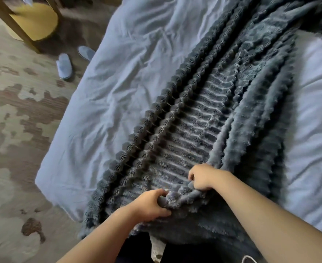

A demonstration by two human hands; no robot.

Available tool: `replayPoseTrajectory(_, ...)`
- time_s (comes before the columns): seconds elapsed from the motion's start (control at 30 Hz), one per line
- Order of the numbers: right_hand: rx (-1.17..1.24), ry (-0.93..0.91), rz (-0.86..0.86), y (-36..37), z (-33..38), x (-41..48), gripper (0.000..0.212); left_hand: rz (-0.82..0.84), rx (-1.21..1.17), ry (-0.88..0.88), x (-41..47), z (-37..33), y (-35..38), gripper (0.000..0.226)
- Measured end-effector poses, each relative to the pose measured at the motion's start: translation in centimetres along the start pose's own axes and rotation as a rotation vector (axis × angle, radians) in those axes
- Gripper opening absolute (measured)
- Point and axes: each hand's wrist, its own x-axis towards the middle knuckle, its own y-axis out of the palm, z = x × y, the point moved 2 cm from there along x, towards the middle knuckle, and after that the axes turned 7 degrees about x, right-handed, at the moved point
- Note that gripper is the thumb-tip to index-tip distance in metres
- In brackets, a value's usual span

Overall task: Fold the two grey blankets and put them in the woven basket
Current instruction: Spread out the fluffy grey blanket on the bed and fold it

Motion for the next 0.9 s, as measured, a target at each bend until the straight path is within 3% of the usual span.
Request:
replayPoseTrajectory(0.07,-0.016,-0.038,-0.054,-0.9,-0.3,-1.6,0.039,0.041,0.195,-0.032,-0.2,0.1,0.7,0.045)
replayPoseTrajectory(0.17,-0.143,-0.029,0.022,-3.2,-0.1,-3.1,0.039,0.005,0.234,-0.098,-0.7,0.2,0.8,0.022)
replayPoseTrajectory(0.23,-0.3,-0.017,0.15,-4.8,0.3,-3.4,0.026,-0.106,0.203,-0.118,-1.1,0.5,-0.4,0.02)
replayPoseTrajectory(0.27,-0.366,-0.014,0.183,-5.7,0.9,-3.7,0.009,-0.18,0.171,-0.111,-1.3,0.8,-1.4,0.023)
replayPoseTrajectory(0.33,-0.369,-0.034,0.123,-7.7,1.8,-3.6,0.022,-0.341,0.031,-0.098,-2.2,1.3,-3.9,0.015)
replayPoseTrajectory(0.4,-0.273,-0.187,-0.16,-10.2,3.3,-2.8,0.02,-0.547,-0.144,-0.118,-3.3,2.3,-6.8,0.016)
replayPoseTrajectory(0.47,0.014,-0.44,-0.604,-13.1,5.6,-1.6,0.011,-0.781,-0.297,-0.19,-3.8,4.3,-9.0,0.034)
replayPoseTrajectory(0.53,0.259,-0.572,-0.864,-15.6,8.4,0.7,0.016,-0.894,-0.324,-0.269,-3.1,6.8,-10.1,0.031)
replayPoseTrajectory(0.57,0.255,-0.59,-0.86,-16.3,10.1,2.6,0.021,-0.873,-0.284,-0.29,-2.4,7.9,-10.3,0.026)
replayPoseTrajectory(0.63,0.053,-0.526,-0.627,-16.1,13.0,7.1,0.021,-0.716,-0.224,-0.299,-0.6,9.6,-9.6,0.024)
replayPoseTrajectory(0.7,-0.161,-0.424,-0.322,-14.7,14.4,10.6,0.049,-0.602,-0.231,-0.263,0.6,10.3,-8.3,0.028)
replayPoseTrajectory(0.77,-0.281,-0.372,-0.172,-13.3,14.4,12.3,0.069,-0.671,-0.141,-0.255,0.8,10.0,-7.2,0.028)
replayPoseTrajectory(0.9,-0.201,-0.34,-0.359,-10.5,12.0,11.7,0.054,-0.859,-0.004,-0.273,-0.5,8.1,-4.6,0.016)
